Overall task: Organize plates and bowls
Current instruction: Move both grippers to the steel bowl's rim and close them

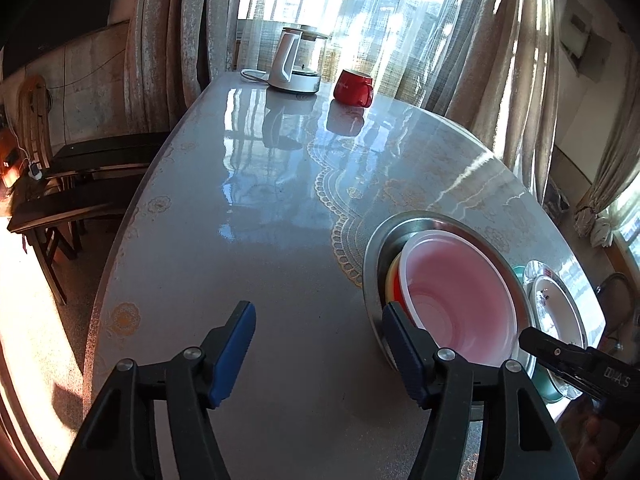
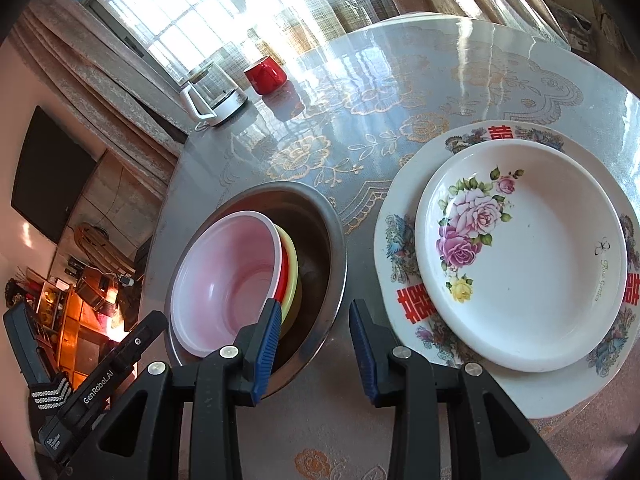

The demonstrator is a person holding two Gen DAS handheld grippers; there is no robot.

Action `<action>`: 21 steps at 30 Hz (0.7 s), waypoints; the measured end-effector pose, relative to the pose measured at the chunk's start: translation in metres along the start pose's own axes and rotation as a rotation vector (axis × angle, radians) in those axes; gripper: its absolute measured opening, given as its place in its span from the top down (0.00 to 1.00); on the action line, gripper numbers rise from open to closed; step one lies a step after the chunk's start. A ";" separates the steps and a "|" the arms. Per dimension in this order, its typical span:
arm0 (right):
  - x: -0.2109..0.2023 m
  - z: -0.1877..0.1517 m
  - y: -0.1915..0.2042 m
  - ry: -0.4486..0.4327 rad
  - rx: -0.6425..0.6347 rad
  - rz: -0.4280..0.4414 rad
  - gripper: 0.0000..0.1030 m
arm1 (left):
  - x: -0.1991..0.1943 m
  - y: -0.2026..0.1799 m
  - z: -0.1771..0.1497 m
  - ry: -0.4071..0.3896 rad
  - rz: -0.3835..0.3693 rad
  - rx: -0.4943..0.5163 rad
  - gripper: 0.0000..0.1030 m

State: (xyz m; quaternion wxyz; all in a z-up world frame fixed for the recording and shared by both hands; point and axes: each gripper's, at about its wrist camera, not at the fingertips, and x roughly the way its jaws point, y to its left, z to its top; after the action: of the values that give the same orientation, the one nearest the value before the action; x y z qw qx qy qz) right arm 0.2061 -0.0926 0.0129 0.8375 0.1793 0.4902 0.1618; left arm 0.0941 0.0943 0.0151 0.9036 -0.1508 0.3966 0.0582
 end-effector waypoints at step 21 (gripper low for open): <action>0.033 0.001 0.010 0.057 -0.042 -0.024 0.77 | 0.013 -0.008 0.006 0.115 -0.088 0.086 0.53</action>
State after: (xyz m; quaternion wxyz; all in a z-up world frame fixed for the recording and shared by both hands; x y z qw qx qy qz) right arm 0.2217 -0.0693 -0.0071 0.8286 0.1509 0.5126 0.1668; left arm 0.1088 0.0880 0.0111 0.8866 -0.1322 0.4432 -0.0072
